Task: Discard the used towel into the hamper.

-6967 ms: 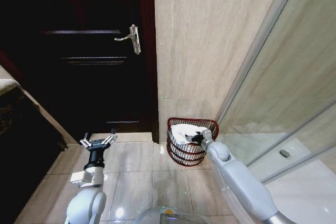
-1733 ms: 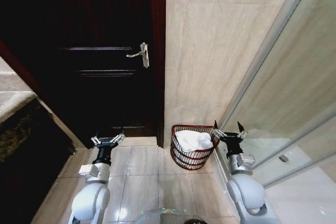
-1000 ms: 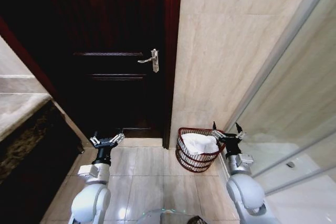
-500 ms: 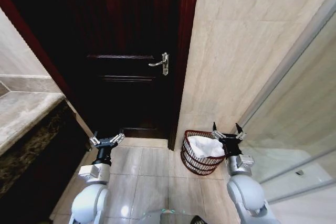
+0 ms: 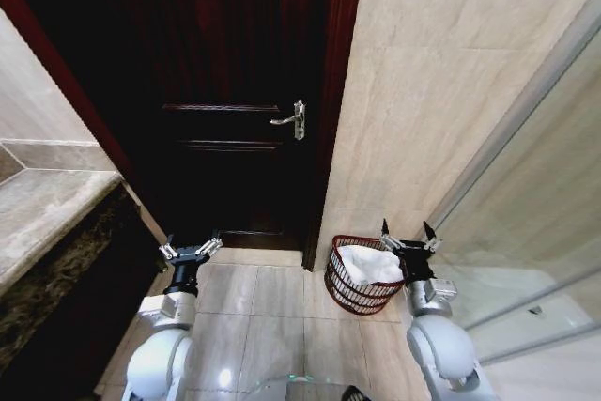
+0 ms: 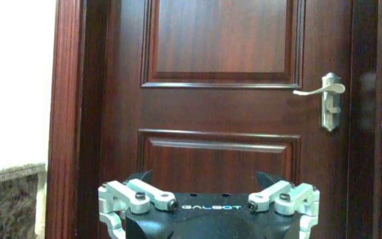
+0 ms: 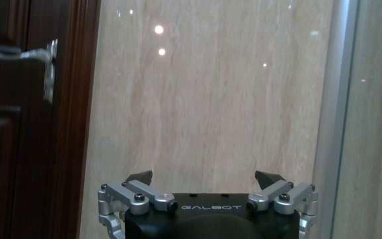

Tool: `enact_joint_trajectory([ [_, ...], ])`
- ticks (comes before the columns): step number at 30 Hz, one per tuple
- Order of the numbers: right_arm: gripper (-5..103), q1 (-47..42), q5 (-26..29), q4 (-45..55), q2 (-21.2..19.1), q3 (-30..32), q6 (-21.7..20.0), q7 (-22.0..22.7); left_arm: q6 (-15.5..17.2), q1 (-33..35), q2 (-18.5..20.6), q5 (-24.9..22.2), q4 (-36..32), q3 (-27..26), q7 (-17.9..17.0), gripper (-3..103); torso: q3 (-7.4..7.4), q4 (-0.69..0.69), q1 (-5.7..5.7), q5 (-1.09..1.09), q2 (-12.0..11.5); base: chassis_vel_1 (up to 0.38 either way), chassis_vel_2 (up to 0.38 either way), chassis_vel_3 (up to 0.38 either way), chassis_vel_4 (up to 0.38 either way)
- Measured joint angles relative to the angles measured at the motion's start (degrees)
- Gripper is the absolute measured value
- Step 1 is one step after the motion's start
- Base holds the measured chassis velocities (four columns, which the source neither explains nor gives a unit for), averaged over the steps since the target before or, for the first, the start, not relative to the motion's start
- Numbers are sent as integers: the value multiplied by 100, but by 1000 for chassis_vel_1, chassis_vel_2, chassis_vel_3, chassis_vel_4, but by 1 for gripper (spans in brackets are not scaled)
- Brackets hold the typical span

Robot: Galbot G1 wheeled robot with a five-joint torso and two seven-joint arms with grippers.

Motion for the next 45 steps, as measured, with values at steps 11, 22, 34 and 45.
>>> enact_joint_trajectory([
  [11, 100, -56, 54, -39, 50, 75, 172, -84, 4, 9, 15, -8, -30, 7, 8, 100, 145, 0, 126, 0, 273, 0, 0, 0, 0],
  [22, 100, -97, 13, -12, 193, 98, 166, -43, -9, 13, 71, -92, 26, -22, 19, 100, 309, 0, 254, 0, 564, 0, 0, 0, 0],
  [34, 100, -72, -47, 42, 267, 92, 32, -56, 20, -32, 207, -257, 120, -57, 6, 100, 498, 0, 400, 0, 898, 0, 0, 0, 0],
  [45, 100, -86, -16, 32, 183, 112, 41, -57, 133, -17, 179, -327, 0, -53, -103, 100, 662, 1, 535, 1, 1197, 0, 0, 0, 0],
])
